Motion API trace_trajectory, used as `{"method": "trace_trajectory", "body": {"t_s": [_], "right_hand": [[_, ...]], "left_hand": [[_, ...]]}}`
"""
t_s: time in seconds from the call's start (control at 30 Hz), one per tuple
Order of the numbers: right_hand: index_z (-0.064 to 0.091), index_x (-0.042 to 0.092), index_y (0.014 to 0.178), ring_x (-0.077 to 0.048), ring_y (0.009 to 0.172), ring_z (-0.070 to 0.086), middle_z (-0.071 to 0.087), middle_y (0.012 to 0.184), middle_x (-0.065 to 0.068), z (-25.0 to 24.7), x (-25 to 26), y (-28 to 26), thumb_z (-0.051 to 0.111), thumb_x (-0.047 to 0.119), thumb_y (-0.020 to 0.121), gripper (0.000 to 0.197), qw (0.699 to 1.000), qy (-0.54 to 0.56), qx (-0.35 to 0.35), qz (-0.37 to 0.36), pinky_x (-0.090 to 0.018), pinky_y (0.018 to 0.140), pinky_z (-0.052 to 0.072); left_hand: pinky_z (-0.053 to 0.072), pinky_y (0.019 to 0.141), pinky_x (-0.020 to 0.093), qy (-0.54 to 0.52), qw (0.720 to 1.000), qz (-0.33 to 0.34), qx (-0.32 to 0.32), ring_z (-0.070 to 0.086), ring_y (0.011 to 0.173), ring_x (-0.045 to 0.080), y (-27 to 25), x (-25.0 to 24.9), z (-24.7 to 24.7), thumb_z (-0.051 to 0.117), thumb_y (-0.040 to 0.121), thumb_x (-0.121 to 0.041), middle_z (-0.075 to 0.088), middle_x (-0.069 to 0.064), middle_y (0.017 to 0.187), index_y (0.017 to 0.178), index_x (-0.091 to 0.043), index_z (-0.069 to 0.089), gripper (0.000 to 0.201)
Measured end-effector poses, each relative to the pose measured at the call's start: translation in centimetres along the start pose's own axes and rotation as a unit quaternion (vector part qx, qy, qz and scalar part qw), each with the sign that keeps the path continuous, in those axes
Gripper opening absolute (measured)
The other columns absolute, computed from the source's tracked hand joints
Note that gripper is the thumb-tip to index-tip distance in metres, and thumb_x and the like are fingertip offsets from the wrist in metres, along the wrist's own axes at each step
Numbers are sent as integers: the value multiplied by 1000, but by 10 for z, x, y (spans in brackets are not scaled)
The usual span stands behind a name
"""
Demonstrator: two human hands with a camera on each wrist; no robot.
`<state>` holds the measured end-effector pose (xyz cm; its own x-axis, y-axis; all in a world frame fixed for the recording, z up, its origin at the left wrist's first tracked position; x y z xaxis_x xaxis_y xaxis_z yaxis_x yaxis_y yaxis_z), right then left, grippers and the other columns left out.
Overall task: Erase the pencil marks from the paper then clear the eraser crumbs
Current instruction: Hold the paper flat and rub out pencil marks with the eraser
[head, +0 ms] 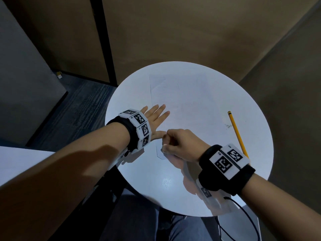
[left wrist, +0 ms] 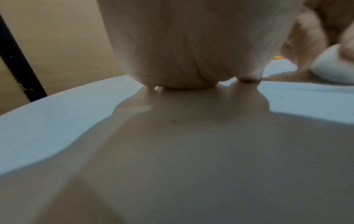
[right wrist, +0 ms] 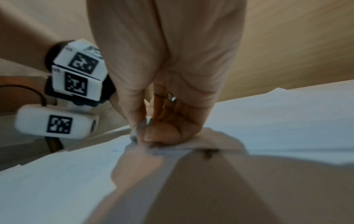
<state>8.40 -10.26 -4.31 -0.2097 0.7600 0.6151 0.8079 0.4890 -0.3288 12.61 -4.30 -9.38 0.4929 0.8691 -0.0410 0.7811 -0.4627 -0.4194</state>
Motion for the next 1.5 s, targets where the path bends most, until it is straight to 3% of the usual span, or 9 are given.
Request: {"method": "trace_trajectory", "body": {"t_s": [0.23, 0.37, 0.53, 0.7, 0.87, 1.0, 1.13, 1.33, 1.5], "right_hand": [[51, 15, 72, -5, 64, 49, 57, 68, 9, -9, -5, 4, 61, 14, 86, 17, 998, 22, -52, 9, -7, 56, 37], [42, 25, 60, 6, 55, 49, 48, 58, 17, 5, 2, -3, 60, 12, 85, 33, 1000, -9, 20, -11, -6, 56, 37], [51, 16, 72, -10, 68, 50, 62, 72, 4, -8, 3, 8, 60, 15, 86, 17, 999, -1, -51, -7, -12, 56, 36], [44, 27, 59, 2, 54, 48, 49, 54, 15, 8, 7, -1, 61, 13, 85, 34, 998, -34, 56, -20, -7, 54, 36], [48, 17, 69, -10, 67, 47, 46, 62, 15, -9, 7, 5, 57, 12, 87, 20, 999, -29, -39, -11, -6, 54, 35], [40, 26, 59, -4, 55, 46, 45, 57, 14, 8, 13, -5, 58, 11, 86, 35, 997, -59, 42, -40, -8, 54, 35], [50, 15, 74, -12, 70, 47, 49, 65, 14, -11, 7, 4, 57, 12, 87, 15, 998, -35, -39, -18, -5, 56, 35], [43, 22, 59, -6, 58, 46, 45, 58, 14, 3, 9, 0, 59, 13, 84, 32, 996, -77, 43, -33, -8, 52, 35], [43, 19, 64, -4, 59, 44, 45, 61, 15, -9, 7, 4, 59, 14, 87, 28, 999, -39, -31, -20, -6, 53, 34]], "left_hand": [[-8, 115, 38, 3, 1000, 0, 7, -16, 145, 19, -2, -2, -2, 16, 101, -48, -24, 0, 156, 149, -23, -15, 63], [-9, 115, 39, 8, 1000, 3, 15, -17, 145, 19, -3, -2, -2, 15, 100, -49, -25, 1, 155, 149, -23, -16, 64], [-8, 116, 38, 10, 1000, -3, 13, -17, 145, 18, -4, -2, -2, 18, 101, -49, -25, 0, 156, 149, -23, -16, 64], [-8, 116, 39, 2, 1000, -1, 19, -16, 145, 19, -6, -3, -4, 16, 100, -50, -24, 0, 156, 149, -23, -15, 64], [-7, 116, 39, 16, 1000, -4, 24, -17, 145, 19, -6, -4, -4, 17, 100, -49, -25, 1, 156, 149, -22, -16, 65], [-7, 116, 40, 9, 1000, 0, 24, -17, 145, 19, -7, -3, -3, 17, 100, -51, -24, 0, 156, 149, -23, -15, 65], [-8, 116, 39, 19, 1000, -1, 17, -16, 145, 19, -5, -3, -3, 17, 100, -49, -24, 0, 156, 149, -23, -16, 65], [-8, 116, 39, 11, 1000, 0, 19, -16, 145, 18, -4, -2, -2, 17, 100, -51, -24, 0, 156, 149, -23, -15, 65], [-8, 115, 39, 15, 1000, -3, 14, -16, 145, 18, -3, -2, -1, 19, 100, -50, -24, 0, 156, 149, -23, -15, 66]]}}
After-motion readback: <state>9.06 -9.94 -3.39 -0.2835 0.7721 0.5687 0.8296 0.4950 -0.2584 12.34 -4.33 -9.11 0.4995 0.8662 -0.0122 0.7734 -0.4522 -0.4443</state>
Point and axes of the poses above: each hand's wrist, its own y-axis towards the middle knuckle, its own z-axis out of the palm, x = y × z, the point moved 10 cm from there along y, towards the middle knuckle
